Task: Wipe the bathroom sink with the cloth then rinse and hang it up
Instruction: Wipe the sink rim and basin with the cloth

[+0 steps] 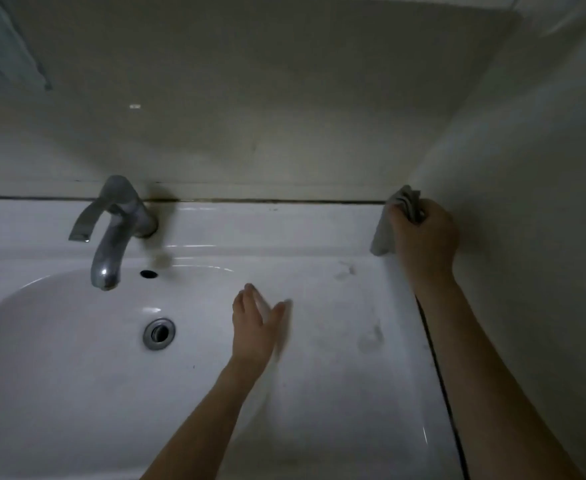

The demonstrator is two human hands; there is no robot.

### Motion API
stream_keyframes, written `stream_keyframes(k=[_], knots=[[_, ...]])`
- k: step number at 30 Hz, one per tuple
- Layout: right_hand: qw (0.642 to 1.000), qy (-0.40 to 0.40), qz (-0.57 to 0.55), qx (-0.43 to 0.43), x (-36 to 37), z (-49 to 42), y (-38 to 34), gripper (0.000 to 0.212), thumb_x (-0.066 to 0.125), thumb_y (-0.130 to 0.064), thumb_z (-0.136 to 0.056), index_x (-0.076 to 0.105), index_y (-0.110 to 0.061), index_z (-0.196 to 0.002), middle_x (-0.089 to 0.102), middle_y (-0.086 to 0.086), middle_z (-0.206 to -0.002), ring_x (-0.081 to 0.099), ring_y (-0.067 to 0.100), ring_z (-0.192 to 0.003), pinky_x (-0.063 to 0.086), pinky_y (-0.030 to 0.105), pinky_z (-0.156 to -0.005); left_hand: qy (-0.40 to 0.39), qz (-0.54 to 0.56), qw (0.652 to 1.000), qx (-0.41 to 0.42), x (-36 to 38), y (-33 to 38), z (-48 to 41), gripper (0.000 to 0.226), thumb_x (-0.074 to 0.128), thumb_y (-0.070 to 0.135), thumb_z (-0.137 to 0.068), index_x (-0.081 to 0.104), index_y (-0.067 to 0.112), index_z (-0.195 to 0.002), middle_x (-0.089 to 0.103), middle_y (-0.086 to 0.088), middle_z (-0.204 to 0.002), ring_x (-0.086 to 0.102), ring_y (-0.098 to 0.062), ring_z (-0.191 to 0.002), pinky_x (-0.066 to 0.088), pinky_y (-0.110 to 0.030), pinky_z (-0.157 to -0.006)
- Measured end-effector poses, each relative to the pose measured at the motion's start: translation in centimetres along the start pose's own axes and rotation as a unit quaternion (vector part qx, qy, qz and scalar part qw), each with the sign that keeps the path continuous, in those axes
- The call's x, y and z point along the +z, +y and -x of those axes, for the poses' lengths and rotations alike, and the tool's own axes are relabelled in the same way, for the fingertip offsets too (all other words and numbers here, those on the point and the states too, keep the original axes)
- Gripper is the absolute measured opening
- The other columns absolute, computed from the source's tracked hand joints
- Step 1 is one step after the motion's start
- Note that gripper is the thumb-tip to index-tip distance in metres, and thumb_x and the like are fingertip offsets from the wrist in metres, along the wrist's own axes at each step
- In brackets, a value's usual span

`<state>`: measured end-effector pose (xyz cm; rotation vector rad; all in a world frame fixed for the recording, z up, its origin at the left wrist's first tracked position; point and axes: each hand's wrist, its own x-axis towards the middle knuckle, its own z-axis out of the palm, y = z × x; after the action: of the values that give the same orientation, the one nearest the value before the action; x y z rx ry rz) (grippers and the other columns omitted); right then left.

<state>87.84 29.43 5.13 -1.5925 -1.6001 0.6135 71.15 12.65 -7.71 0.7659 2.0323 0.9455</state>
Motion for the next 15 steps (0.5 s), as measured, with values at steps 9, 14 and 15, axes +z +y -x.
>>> stream_keyframes(k=[9, 14, 15], knots=[[0.983, -0.152, -0.032, 0.098, 9.6, -4.7, 3.7, 0.029, 0.068, -0.031, -0.085, 0.072, -0.003, -0.095, 0.072, 0.013, -0.09, 0.066, 0.027, -0.089, 0.052, 0.031, -0.073, 0.094, 0.002, 0.995, 0.034, 4.5, -2.2, -0.4, 0.086, 0.055, 0.036, -0.092, 0.0, 0.012, -0.153, 0.001, -0.011, -0.16, 0.0, -0.023, -0.148, 0.005, -0.027, -0.115], [0.968, -0.027, 0.214, -0.126, 8.5, -4.3, 5.4, 0.036, 0.068, -0.032, -0.079, 0.059, -0.008, -0.105, 0.061, 0.016, -0.103, 0.055, 0.036, -0.095, 0.048, 0.045, -0.081, 0.101, -0.003, 0.995, 0.024, 4.7, -2.0, -0.4, 0.087, 0.059, 0.032, -0.09, 0.001, 0.013, -0.153, 0.001, -0.011, -0.16, 0.001, -0.023, -0.149, 0.009, -0.032, -0.116], [0.96, -0.031, 0.228, -0.16, 8.6, -4.0, 5.7, 0.033, 0.061, -0.03, -0.083, 0.061, -0.009, -0.107, 0.06, 0.018, -0.104, 0.055, 0.038, -0.094, 0.048, 0.046, -0.079, 0.101, -0.003, 0.995, 0.021, 4.6, -1.9, -0.4, 0.088, 0.059, 0.031, -0.09, 0.001, 0.013, -0.153, 0.001, -0.011, -0.16, 0.001, -0.023, -0.148, 0.01, -0.032, -0.116]])
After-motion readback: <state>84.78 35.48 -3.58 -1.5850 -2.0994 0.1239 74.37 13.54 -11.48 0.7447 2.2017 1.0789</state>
